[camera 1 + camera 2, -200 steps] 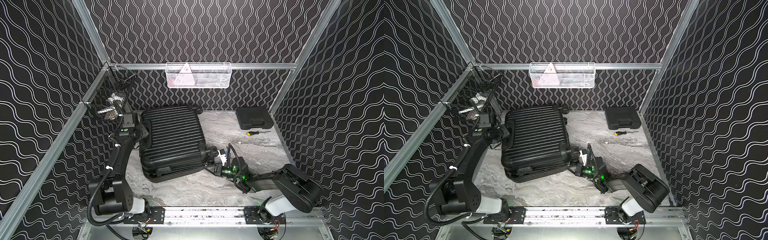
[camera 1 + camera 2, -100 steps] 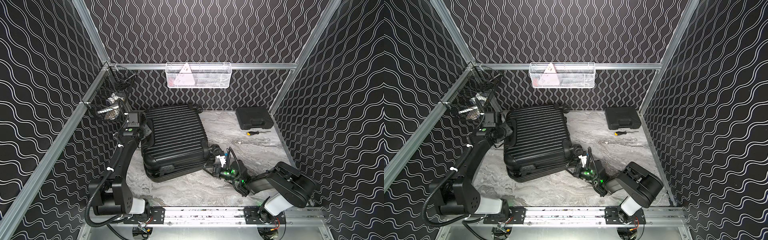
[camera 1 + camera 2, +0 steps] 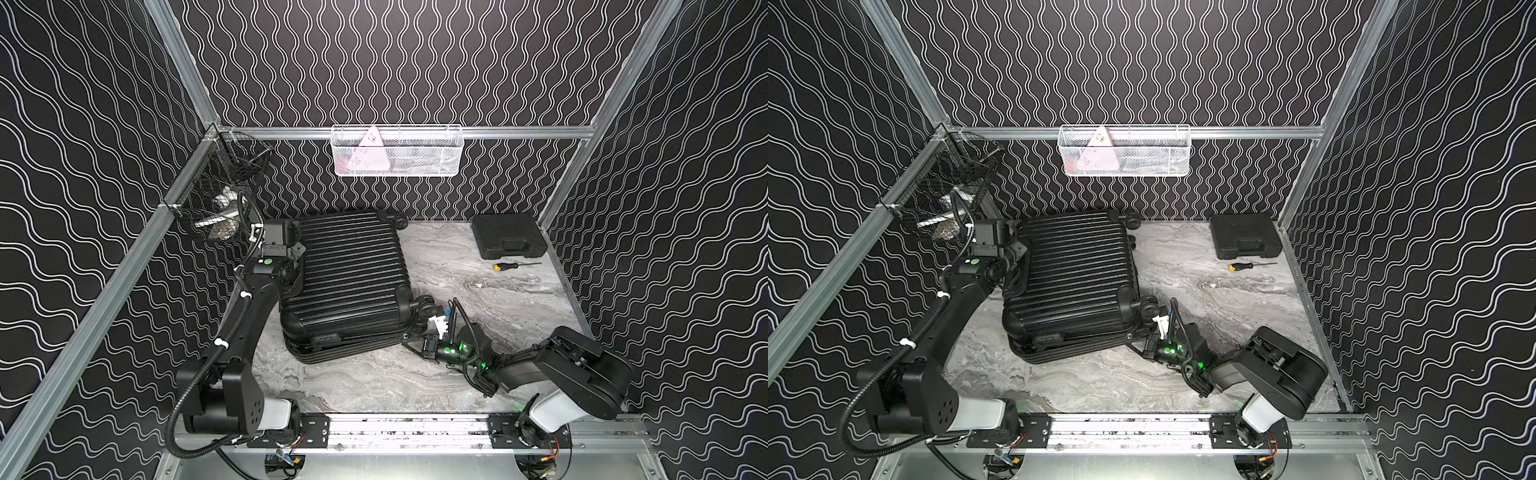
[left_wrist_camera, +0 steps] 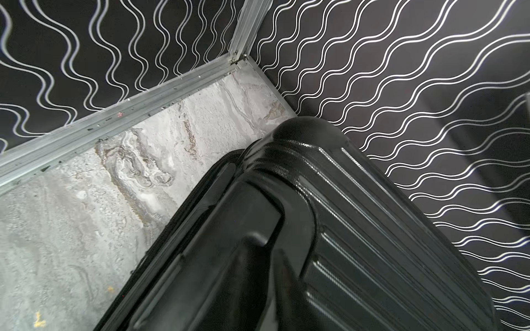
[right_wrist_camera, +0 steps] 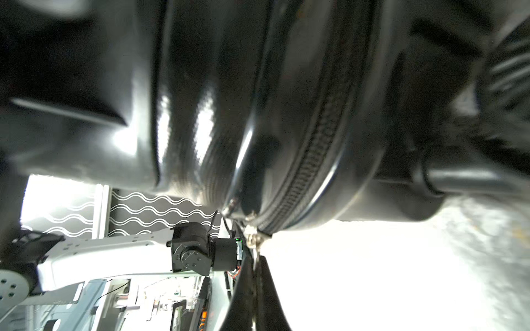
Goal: Close the suitcase zippers
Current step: Zip the zipper on the suitcase, then adjust the suitcase at the center of the board.
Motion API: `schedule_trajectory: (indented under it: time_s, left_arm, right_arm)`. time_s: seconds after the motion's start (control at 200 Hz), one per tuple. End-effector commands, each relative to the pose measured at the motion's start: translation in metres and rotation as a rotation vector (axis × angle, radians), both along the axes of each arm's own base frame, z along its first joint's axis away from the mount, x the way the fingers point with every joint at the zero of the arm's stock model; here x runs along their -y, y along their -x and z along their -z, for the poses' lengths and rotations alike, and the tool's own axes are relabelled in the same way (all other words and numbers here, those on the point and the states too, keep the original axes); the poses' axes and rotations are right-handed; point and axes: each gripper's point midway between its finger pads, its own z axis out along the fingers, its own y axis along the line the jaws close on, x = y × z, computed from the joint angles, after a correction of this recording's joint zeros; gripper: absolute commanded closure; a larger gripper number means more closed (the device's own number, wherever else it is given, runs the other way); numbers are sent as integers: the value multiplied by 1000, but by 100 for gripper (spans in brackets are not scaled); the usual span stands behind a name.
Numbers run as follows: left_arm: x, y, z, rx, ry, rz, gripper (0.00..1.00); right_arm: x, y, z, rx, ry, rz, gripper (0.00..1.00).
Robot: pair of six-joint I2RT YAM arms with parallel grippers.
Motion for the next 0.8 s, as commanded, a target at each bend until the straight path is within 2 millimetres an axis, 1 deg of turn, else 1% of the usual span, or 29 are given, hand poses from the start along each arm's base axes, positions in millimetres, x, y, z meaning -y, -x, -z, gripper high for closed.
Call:
schedule_trajectory:
  time_s: [0.0, 0.035, 0.105, 0.175, 0.195, 0.215, 0.22, 0.23, 0.265, 0.295, 0.355, 0.405, 0.475, 0.531, 0.681, 0.796]
  left_arm:
    - [-6, 8, -7, -42, -110, 56, 63]
    - [0, 5, -9, -59, -135, 126, 56]
    - [18, -3, -15, -104, -182, 307, 50]
    - [46, -5, -18, -144, -213, 508, 46]
    - [56, -5, -22, -145, -230, 570, 44]
    - [61, -4, -26, -148, -250, 611, 41]
    - [68, -4, -26, -148, -258, 636, 41]
    - [76, -3, -28, -151, -274, 668, 39]
    - [96, 2, -33, -160, -330, 749, 34]
    - [117, 5, -37, -151, -372, 842, 30]
    - [156, 16, -41, -144, -440, 1001, 25]
    - [190, 29, -40, -146, -499, 1150, 19]
    - [230, 50, -34, -159, -621, 1312, 13]
    - [261, 67, -28, -143, -715, 1437, 10]
    - [332, 98, -20, -12, -928, 1672, 9]
    - [376, 123, -10, 47, -1018, 1889, 10]
  right_arm:
    - [7, -11, -7, 76, 20, 35, 100]
    - [12, -15, -4, 74, 33, 48, 100]
    - [21, -22, 0, 65, 56, 64, 100]
    - [31, -29, 4, 55, 73, 77, 100]
    - [33, -32, 3, 56, 75, 79, 100]
    - [35, -33, 4, 56, 77, 79, 100]
    - [35, -34, 4, 55, 77, 78, 100]
    - [36, -35, 3, 56, 78, 79, 100]
    - [39, -38, 5, 51, 84, 79, 100]
    - [42, -41, 6, 47, 88, 82, 100]
    - [46, -45, 6, 46, 91, 83, 100]
    - [47, -47, 7, 39, 93, 75, 100]
    - [47, -48, 7, 33, 86, 67, 100]
    - [47, -48, 9, 28, 86, 66, 100]
    - [46, -48, 13, 14, 81, 58, 100]
    - [45, -46, 14, 7, 76, 51, 100]
